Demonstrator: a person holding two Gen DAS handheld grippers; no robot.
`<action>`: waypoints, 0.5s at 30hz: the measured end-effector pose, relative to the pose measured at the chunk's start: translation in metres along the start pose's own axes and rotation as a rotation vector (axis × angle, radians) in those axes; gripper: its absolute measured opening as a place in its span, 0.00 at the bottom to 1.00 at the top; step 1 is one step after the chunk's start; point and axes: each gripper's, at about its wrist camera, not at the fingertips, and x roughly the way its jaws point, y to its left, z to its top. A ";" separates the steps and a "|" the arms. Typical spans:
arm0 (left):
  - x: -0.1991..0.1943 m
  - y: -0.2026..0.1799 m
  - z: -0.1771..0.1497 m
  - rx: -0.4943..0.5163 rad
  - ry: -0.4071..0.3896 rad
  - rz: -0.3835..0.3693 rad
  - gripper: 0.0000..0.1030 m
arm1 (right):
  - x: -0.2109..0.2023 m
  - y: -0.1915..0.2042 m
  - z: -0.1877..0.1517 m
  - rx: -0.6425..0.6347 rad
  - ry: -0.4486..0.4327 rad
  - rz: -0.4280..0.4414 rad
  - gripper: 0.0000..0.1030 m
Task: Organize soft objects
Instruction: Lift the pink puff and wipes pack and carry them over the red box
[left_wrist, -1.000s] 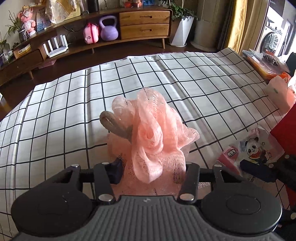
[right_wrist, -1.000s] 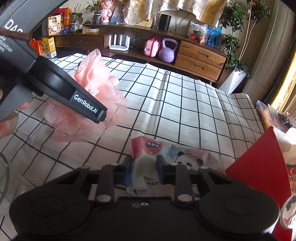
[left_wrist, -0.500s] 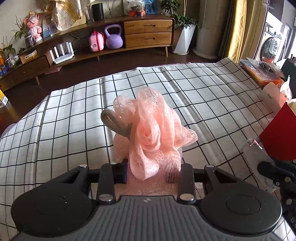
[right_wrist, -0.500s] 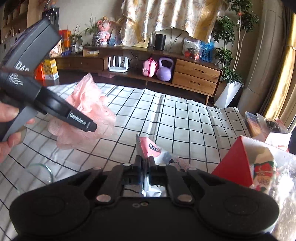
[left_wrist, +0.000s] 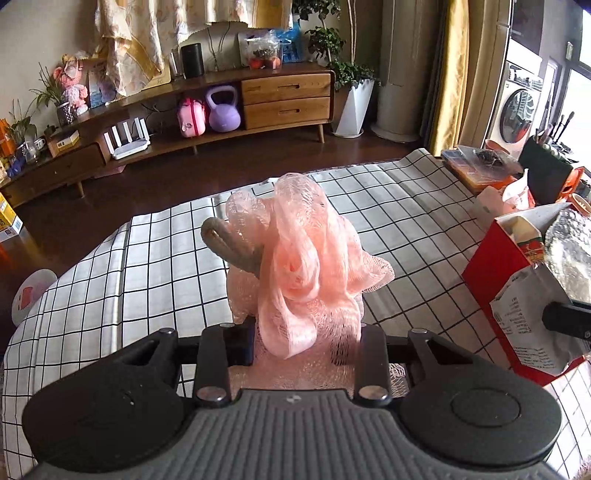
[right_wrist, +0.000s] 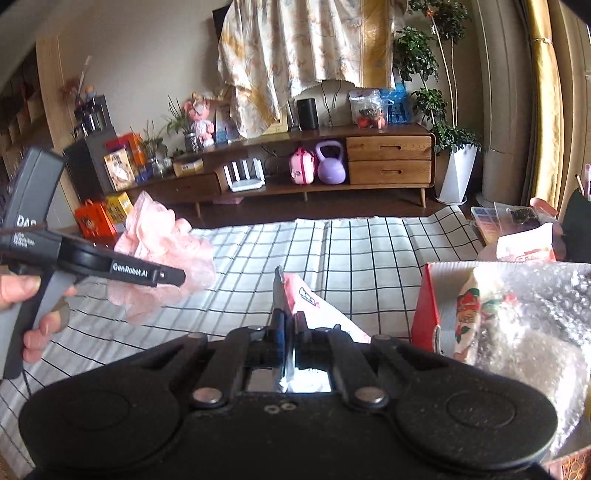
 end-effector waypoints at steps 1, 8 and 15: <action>-0.008 -0.005 -0.001 0.009 -0.004 -0.007 0.33 | -0.009 0.000 0.002 0.003 -0.009 0.006 0.04; -0.051 -0.044 -0.003 0.048 -0.031 -0.074 0.33 | -0.062 -0.007 0.010 0.025 -0.058 0.019 0.04; -0.081 -0.099 -0.004 0.115 -0.062 -0.151 0.33 | -0.105 -0.029 0.016 0.061 -0.103 0.015 0.04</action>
